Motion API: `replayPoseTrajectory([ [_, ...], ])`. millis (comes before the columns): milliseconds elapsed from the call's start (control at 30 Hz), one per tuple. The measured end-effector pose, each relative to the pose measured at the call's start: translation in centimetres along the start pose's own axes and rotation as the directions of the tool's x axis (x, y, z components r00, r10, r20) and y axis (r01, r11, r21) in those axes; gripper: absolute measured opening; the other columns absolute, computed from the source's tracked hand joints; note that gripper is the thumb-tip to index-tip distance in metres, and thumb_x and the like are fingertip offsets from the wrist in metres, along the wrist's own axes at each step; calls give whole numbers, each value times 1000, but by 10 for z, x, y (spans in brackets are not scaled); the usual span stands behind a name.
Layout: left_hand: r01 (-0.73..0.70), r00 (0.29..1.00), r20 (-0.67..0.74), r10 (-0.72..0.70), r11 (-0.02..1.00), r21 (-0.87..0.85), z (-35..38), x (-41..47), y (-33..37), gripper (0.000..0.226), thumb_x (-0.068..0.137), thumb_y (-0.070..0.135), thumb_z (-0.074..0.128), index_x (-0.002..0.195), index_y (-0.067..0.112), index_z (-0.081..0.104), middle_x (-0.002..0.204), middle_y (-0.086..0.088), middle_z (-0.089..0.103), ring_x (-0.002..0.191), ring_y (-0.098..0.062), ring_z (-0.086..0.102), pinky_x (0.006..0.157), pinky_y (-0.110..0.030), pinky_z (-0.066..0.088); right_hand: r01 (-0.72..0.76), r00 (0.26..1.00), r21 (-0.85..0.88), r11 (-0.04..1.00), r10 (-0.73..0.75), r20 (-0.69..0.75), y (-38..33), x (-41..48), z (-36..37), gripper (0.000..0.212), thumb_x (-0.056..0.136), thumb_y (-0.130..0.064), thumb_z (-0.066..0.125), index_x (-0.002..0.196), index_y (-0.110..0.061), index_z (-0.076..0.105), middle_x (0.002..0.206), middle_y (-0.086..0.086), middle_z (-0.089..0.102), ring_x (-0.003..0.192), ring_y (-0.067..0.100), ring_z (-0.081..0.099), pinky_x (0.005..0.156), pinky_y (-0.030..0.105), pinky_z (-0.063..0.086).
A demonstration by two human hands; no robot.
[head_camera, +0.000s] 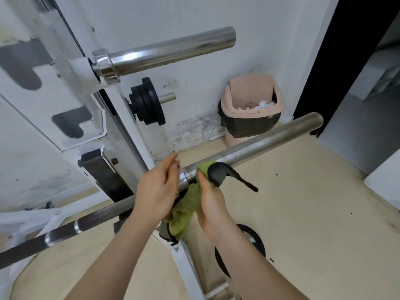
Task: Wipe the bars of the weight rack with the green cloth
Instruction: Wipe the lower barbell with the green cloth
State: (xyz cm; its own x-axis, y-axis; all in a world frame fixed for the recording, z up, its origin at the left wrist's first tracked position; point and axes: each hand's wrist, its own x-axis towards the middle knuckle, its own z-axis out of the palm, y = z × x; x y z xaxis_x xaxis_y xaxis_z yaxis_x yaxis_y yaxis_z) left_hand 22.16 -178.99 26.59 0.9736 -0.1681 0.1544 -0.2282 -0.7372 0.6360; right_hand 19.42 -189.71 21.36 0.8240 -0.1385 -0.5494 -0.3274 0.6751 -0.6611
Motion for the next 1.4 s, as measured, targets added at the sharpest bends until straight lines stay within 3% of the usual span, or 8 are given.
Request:
replayPoseTrajectory([
  [200, 38, 970, 226, -84, 979, 201, -1, 17, -13, 43, 102, 48, 20, 101, 21, 54, 84, -1, 64, 89, -27, 61, 78, -39, 48, 213, 969, -293, 932, -241, -63, -33, -48, -10, 62, 67, -58, 68, 103, -7, 68, 96, 17, 72, 93, 34, 69, 87, 49, 55],
  [367, -29, 987, 155, 35, 999, -38, -9, -2, -22, 36, 93, 37, 56, 129, 38, 55, 122, 18, 63, 110, -5, 59, 93, -30, 49, 402, 911, -156, 902, -411, -28, -88, -40, 37, 63, 73, -55, 68, 116, -9, 62, 104, 10, 70, 94, 26, 68, 87, 48, 56],
  [500, 81, 996, 48, -71, 963, -256, -19, -5, -26, 34, 90, 17, 50, 103, 42, 70, 85, 13, 74, 71, -3, 66, 72, -26, 56, 400, 909, -434, 807, -409, 76, -80, -11, 76, 83, 65, -66, 67, 126, -11, 50, 121, -1, 60, 115, 18, 57, 104, 37, 43],
  [633, 41, 999, -27, -41, 999, 8, -24, -6, -32, 20, 87, 21, 53, 103, 25, 65, 89, 9, 68, 77, -14, 61, 68, -27, 45, 354, 825, -929, -109, -431, 365, -49, -3, 55, 90, 81, -76, 40, 142, -10, 34, 136, 2, 50, 132, 20, 39, 113, 47, 25],
  [733, -102, 993, 89, 83, 967, 234, -12, -11, -40, 9, 84, 31, 54, 89, 24, 56, 81, 6, 60, 77, -20, 58, 65, -32, 40, 337, 754, -837, -432, -408, 514, -30, -4, 35, 59, 93, -62, 34, 131, -20, 50, 132, -1, 56, 131, 19, 40, 112, 49, 22],
  [833, -121, 990, 104, 98, 961, 249, -10, -9, -42, 8, 84, 32, 55, 82, 24, 54, 73, 8, 57, 75, -22, 59, 65, -32, 37, 355, 654, -814, -461, -499, 568, -29, 4, 38, 38, 97, -49, 35, 105, -24, 63, 105, 1, 68, 106, 24, 57, 99, 42, 35],
  [1033, -186, 982, 95, 165, 932, 311, -15, -9, -45, 9, 88, 25, 55, 93, 23, 61, 78, 2, 67, 75, -24, 62, 57, -29, 29, 170, 902, -949, -267, -346, 259, -69, 57, 81, 32, 98, -27, 37, 80, -11, 57, 99, 13, 65, 99, 34, 61, 72, 31, 40],
  [1400, -218, 969, 179, 172, 936, 278, -7, -3, -44, 54, 78, 72, 45, 113, 32, 40, 102, 12, 59, 94, -16, 58, 71, -36, 43, 542, 579, -771, -335, -516, 631, -37, 17, 38, 35, 104, -33, 32, 97, -11, 57, 82, 10, 67, 75, 31, 61, 60, 35, 37],
])
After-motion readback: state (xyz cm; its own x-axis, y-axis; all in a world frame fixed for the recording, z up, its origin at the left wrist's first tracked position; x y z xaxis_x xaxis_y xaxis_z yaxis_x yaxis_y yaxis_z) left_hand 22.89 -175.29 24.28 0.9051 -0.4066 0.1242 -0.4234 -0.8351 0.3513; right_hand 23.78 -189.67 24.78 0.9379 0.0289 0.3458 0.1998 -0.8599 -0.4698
